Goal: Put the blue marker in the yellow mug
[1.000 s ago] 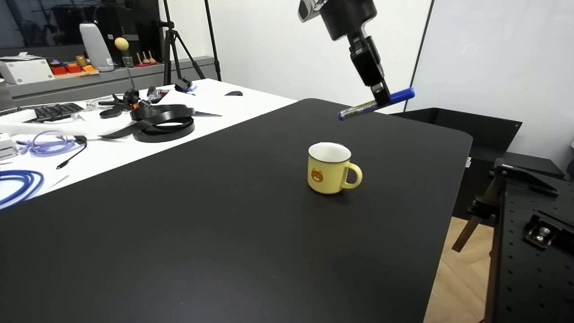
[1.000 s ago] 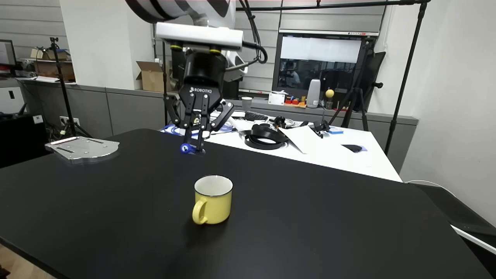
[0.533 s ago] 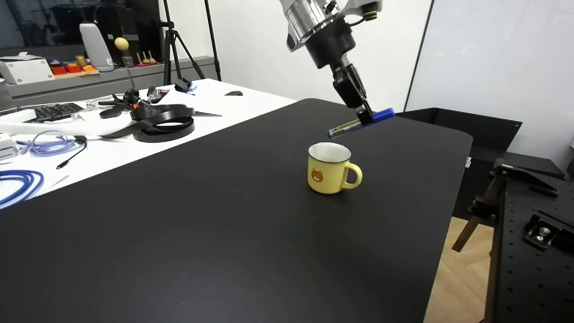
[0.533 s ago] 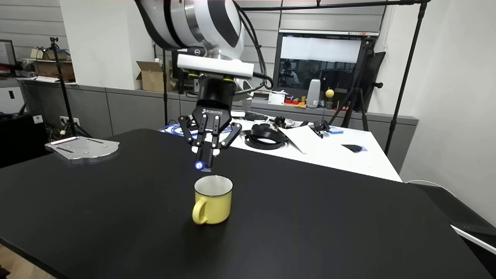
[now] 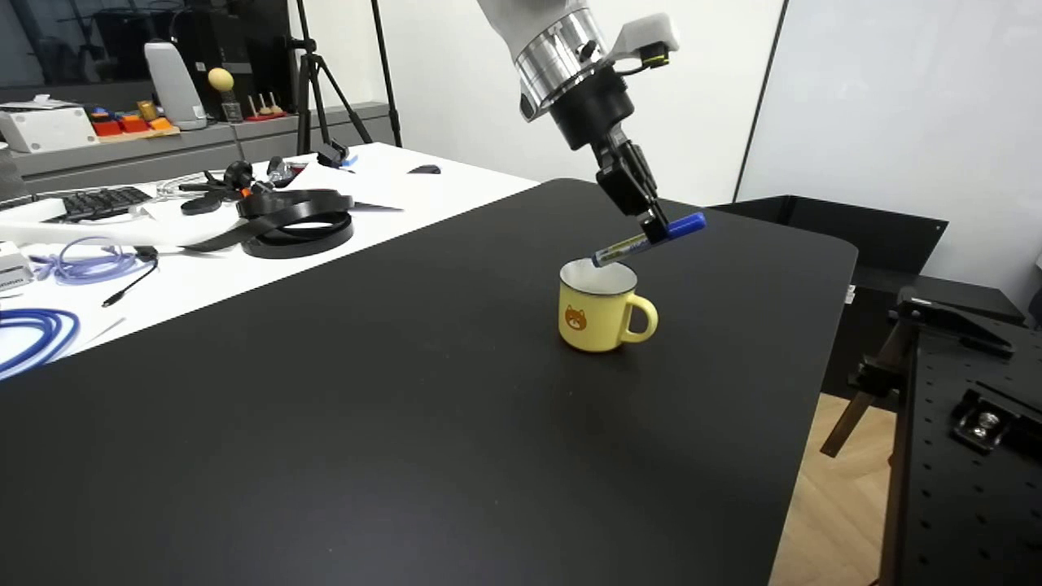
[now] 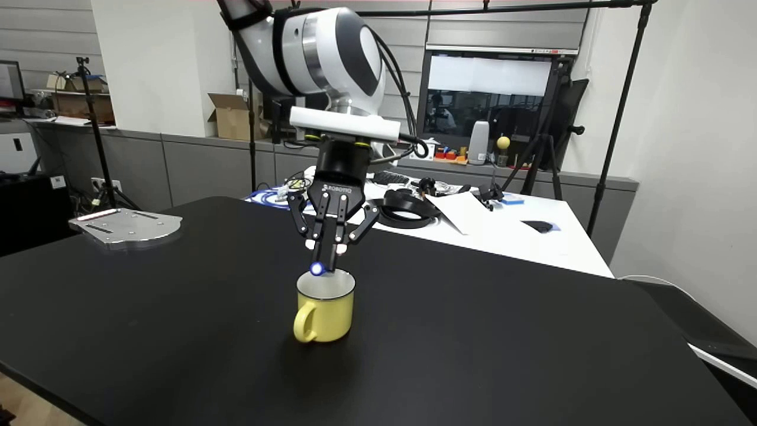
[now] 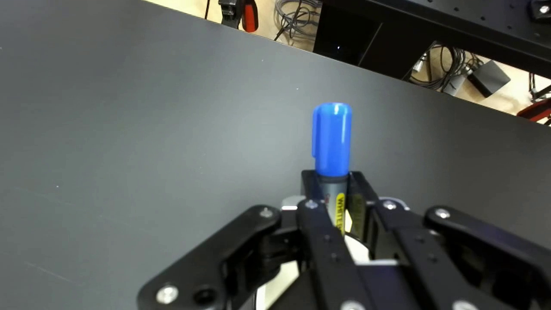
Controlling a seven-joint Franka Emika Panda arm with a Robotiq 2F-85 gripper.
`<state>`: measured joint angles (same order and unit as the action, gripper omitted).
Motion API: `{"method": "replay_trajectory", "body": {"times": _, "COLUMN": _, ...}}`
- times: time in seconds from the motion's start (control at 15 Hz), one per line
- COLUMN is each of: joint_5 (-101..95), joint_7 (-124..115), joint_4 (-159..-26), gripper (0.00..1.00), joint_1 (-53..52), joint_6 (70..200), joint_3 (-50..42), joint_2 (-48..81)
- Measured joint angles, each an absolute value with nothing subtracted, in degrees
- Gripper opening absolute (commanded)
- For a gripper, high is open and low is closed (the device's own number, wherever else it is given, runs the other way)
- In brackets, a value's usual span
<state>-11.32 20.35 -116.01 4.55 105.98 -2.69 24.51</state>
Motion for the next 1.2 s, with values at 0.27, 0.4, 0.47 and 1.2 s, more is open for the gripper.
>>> {"method": "replay_trajectory", "body": {"times": 0.27, "joint_5": -11.3, "joint_7": 20.3, "joint_4": -114.1, "gripper": 0.05, "joint_1": 4.6, "joint_6": 104.3, "joint_3": -2.7, "joint_2": 26.6}}
{"method": "replay_trajectory", "body": {"times": 0.4, "joint_5": -11.3, "joint_7": 20.3, "joint_4": -113.1, "gripper": 0.31, "joint_1": 4.7, "joint_6": 103.2, "joint_3": -2.7, "joint_2": 27.5}}
{"method": "replay_trajectory", "body": {"times": 0.47, "joint_5": -11.3, "joint_7": 20.3, "joint_4": -112.7, "gripper": 0.47, "joint_1": 4.7, "joint_6": 102.8, "joint_3": -2.7, "joint_2": 27.9}}
{"method": "replay_trajectory", "body": {"times": 1.2, "joint_5": -11.0, "joint_7": 20.5, "joint_4": -107.8, "gripper": 1.00, "joint_1": 4.7, "joint_6": 103.0, "joint_3": -1.3, "joint_2": 32.7}}
